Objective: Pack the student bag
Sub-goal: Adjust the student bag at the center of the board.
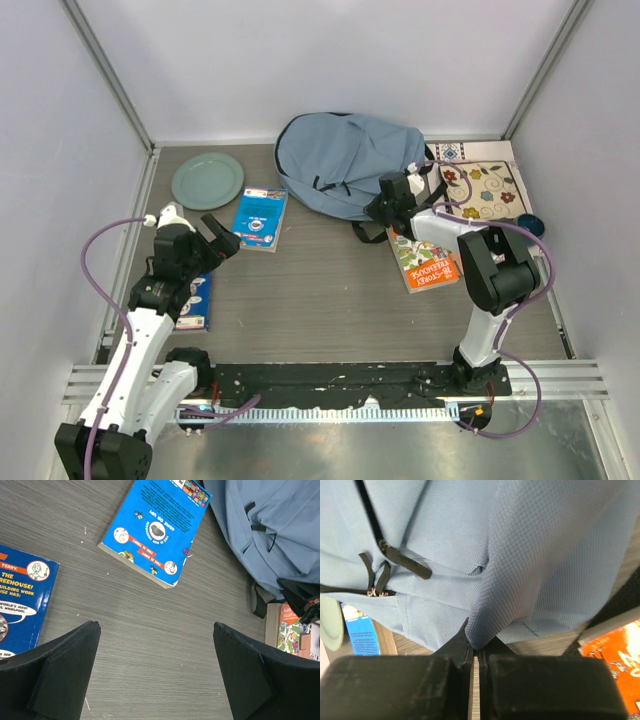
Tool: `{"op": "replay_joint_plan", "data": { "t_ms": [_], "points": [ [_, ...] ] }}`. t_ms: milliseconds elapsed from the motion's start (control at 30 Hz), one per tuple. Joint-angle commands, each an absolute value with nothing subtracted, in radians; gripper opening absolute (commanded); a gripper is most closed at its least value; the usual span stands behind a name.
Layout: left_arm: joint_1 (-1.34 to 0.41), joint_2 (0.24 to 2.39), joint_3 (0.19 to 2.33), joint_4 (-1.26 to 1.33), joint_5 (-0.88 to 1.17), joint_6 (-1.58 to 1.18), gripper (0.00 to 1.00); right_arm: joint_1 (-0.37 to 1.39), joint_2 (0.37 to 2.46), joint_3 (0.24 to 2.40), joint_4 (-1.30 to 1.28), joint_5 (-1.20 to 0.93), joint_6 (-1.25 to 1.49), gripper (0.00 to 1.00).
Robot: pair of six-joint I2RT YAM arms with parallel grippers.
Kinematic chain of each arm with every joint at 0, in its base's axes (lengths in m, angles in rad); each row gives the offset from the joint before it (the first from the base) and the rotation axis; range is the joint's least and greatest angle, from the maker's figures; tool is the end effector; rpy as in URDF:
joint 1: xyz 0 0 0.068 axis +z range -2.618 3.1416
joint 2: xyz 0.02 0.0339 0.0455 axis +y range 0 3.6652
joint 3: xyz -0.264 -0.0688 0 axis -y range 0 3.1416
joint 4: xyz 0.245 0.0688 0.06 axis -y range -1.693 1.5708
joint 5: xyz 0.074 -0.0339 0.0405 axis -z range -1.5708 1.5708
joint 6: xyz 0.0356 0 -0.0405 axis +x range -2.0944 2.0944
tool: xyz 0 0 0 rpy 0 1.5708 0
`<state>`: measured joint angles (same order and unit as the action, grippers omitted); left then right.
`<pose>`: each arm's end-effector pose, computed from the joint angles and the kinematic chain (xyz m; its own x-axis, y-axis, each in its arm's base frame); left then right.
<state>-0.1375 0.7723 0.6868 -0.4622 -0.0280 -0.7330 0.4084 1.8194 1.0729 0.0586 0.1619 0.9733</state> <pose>0.1722 -0.0228 0.2795 -0.4592 -0.6117 -0.6442 -0.2609 0.7861 -0.5604 0.3601 0.1496 0.1778 -0.5574 0.6479 -0.5192 0.3255 0.7458 0.5812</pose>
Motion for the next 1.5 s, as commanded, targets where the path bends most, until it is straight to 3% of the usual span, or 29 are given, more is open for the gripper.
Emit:
{"op": "replay_joint_plan", "data": {
  "t_ms": [0,333,533,867,1067,1200,1467],
  "points": [
    [-0.138,0.769,0.684,-0.416,-0.006,-0.729,1.0,0.411,1.73,1.215,0.15,0.092,0.85,0.01],
    [-0.14,0.704,0.678,-0.423,-0.021,-0.726,0.99,0.397,1.557,1.263,0.181,-0.161,0.745,0.01],
    [-0.138,0.658,0.683,-0.419,-0.026,-0.721,1.0,0.287,1.352,1.03,0.386,-0.403,0.891,0.01],
    [-0.138,0.634,0.686,-0.371,0.035,-0.718,0.99,0.218,1.266,0.703,0.575,-0.81,0.945,0.01],
    [-0.138,0.653,0.681,-0.336,0.084,-0.71,0.99,0.218,1.174,0.499,0.312,-0.709,0.801,0.01],
    [-0.138,0.693,0.68,-0.318,0.112,-0.692,1.0,0.216,1.129,0.448,0.065,-0.508,0.64,0.01],
    [-0.158,0.981,0.591,-0.047,0.212,-0.79,1.0,0.216,1.195,0.387,0.098,-0.416,0.67,0.01]
  ]
}}
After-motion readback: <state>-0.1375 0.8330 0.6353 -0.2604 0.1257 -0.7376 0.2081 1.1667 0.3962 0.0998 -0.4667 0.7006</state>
